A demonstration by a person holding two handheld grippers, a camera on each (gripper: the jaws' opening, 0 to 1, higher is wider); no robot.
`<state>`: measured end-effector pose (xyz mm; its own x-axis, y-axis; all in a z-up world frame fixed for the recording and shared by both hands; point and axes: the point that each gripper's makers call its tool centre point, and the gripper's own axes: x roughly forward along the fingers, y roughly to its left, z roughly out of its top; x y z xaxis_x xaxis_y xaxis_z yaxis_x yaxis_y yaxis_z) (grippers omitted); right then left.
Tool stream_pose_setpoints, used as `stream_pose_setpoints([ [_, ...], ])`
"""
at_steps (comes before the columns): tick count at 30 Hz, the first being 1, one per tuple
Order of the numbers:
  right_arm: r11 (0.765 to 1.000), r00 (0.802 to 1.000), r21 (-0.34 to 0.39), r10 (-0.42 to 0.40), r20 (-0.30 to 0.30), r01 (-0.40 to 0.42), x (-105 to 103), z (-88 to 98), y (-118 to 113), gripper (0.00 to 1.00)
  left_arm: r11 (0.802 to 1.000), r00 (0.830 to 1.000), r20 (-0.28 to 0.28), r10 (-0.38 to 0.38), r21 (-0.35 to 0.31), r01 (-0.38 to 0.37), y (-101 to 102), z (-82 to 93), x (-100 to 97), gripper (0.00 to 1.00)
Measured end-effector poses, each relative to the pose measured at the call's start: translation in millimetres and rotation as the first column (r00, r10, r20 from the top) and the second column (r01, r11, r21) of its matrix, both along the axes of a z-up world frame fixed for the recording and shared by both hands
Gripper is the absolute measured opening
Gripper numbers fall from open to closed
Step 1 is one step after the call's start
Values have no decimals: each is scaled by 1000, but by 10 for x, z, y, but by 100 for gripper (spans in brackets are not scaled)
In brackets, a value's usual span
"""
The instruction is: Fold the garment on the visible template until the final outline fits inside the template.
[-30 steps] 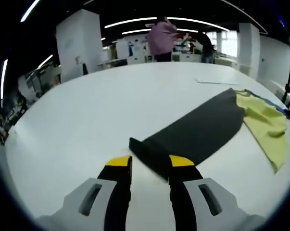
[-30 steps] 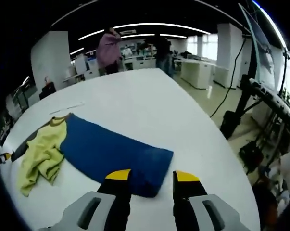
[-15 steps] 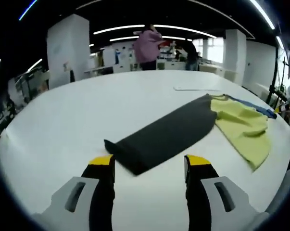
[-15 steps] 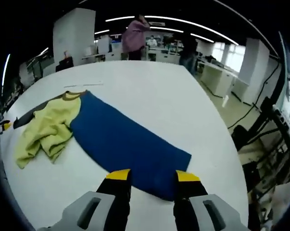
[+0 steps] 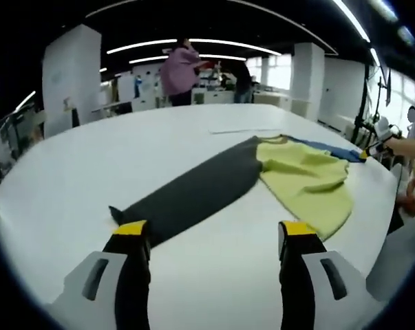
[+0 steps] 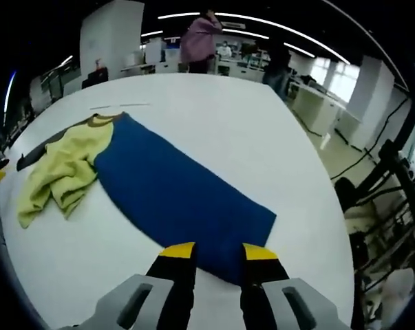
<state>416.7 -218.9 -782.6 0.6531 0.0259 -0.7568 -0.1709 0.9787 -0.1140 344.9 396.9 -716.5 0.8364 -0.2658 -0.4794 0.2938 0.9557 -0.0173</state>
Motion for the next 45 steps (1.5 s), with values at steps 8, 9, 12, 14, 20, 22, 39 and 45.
stream_pose_setpoints([
  [8,1000,1000,-17,8,-21,-8,-34,-70,-1,15,996,997,-5,-82,34,82,-216,25,-45,79],
  [9,1000,1000,-13,7,-22,-7,-34,-77,1,15,995,996,-2,-90,29,90,-244,34,-52,80],
  [12,1000,1000,-12,9,-24,-9,-39,-98,9,12,994,995,-4,-104,13,104,-302,37,-76,80],
  [14,1000,1000,-15,12,-28,-12,-38,-118,2,11,993,994,-8,-113,13,114,-337,32,-94,80],
  [20,1000,1000,-5,-7,-20,7,-20,-130,-24,4,991,990,-18,-137,2,137,-427,10,-169,80],
  [22,1000,1000,-9,-10,-20,10,-20,-128,-42,0,990,989,-21,-144,1,144,-446,7,-192,80],
  [39,983,981,62,-177,76,172,-122,256,-339,0,983,983,-36,-182,16,182,-544,-27,-239,79],
  [45,966,964,80,-252,80,246,-217,265,-519,0,983,982,-44,-184,15,184,-554,-54,-253,79],
])
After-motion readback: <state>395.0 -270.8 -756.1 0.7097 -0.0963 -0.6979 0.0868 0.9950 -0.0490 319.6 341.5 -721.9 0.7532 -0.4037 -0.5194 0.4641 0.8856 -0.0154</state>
